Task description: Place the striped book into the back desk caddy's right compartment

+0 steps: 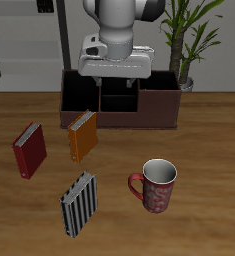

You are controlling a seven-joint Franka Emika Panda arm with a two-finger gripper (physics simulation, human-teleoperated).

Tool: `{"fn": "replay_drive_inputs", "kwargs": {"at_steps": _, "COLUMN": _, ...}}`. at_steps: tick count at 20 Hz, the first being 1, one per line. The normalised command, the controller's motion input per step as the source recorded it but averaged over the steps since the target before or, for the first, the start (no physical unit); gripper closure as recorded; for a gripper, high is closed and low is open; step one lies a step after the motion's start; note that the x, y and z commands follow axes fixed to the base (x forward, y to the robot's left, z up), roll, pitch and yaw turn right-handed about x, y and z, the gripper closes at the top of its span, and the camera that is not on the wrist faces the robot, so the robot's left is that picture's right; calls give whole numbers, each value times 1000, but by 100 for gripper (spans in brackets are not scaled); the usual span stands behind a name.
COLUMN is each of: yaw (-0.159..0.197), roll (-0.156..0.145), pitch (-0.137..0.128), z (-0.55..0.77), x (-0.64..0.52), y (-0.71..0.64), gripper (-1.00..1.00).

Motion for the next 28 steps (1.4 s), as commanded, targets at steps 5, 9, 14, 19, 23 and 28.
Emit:
{"fn": "replay_drive_inputs", "kwargs": {"at_steps": 5, "yaw": 54, "roll": 18, "pitch": -20, "z": 38, "x": 176, "y": -140, "gripper": -100}}
{"fn": "replay_drive_inputs", "kwargs": {"at_steps": 9, "yaw": 4, "roll": 13, "pitch": -4, "z": 116, "x": 317, "y": -255, "gripper": -100}}
{"fn": "replay_drive_inputs", "kwargs": {"at_steps": 14, "yaw": -12, "roll": -37, "pitch": -4, "z": 91, "x": 443, "y": -446, "gripper": -100}}
{"fn": "replay_drive_inputs", "kwargs": {"at_steps": 19, "yaw": -16, "roll": -53, "pitch": -35, "z": 99, "x": 422, "y": -400, "gripper": -100}}
{"fn": "replay_drive_inputs", "kwargs": {"at_steps": 23, "yaw": -72, "roll": -69, "pitch": -28, "z": 91, "x": 293, "y": -159, "gripper": -100}}
{"fn": "replay_drive_inputs", "kwargs": {"at_steps": 28, "yaw": -55, "roll": -89, "pitch": -15, "z": 90, "x": 275, "y": 18, "gripper": -100}}
